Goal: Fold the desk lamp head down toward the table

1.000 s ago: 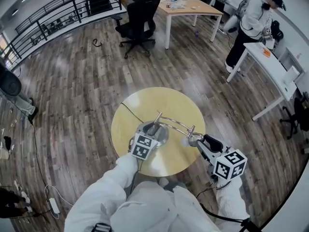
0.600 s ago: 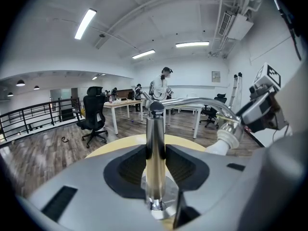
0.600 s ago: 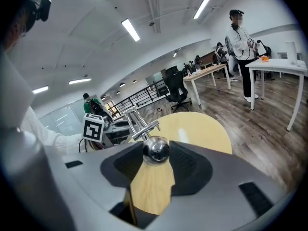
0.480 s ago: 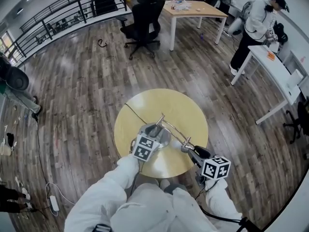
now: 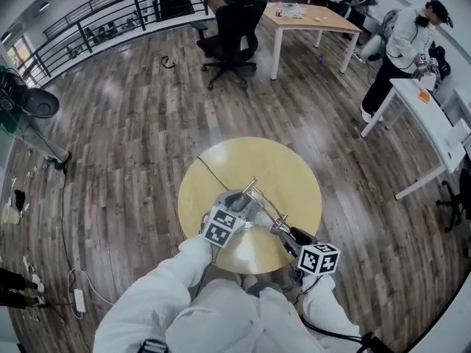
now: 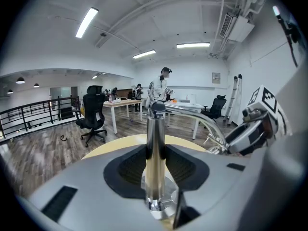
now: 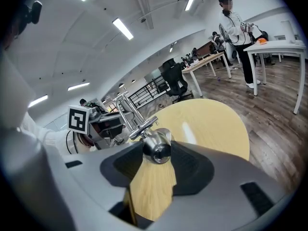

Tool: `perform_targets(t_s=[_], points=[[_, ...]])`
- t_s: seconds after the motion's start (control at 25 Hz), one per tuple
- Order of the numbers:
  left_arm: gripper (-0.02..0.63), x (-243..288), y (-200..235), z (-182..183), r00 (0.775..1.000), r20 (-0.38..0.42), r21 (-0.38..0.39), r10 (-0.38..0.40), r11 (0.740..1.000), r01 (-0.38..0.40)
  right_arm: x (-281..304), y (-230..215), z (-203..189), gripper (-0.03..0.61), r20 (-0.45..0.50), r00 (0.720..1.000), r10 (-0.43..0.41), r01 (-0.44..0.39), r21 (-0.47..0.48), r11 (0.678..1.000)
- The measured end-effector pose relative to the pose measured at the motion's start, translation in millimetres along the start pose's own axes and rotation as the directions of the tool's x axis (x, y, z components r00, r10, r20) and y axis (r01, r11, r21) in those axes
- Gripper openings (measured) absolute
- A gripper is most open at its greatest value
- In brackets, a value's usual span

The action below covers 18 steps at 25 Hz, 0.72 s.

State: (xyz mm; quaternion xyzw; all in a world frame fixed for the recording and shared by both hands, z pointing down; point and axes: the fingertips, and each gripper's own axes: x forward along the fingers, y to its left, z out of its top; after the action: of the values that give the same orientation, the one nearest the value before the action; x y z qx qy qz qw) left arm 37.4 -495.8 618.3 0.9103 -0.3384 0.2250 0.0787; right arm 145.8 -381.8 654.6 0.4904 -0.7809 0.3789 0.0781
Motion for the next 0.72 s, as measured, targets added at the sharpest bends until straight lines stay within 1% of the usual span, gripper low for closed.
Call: perform_targets(t_s=[0.44,0.72], points=[[0.123,-0.8,1.3,-2.8,1.0,-0.007,0.005,-0.013,1.0,0.013,33.2,-2.1,-15.0,0.173,-0.028,0.999,0.031,-0.03,0.028,0.999],[0.123,0.1,-1.6,5.9,1.0,0.004,0.004,-0.024,1.0,0.024,39.3,-4.1,-14.4,0.175,-0.043,0.998,0.045,-0.043,0.031,0.999]])
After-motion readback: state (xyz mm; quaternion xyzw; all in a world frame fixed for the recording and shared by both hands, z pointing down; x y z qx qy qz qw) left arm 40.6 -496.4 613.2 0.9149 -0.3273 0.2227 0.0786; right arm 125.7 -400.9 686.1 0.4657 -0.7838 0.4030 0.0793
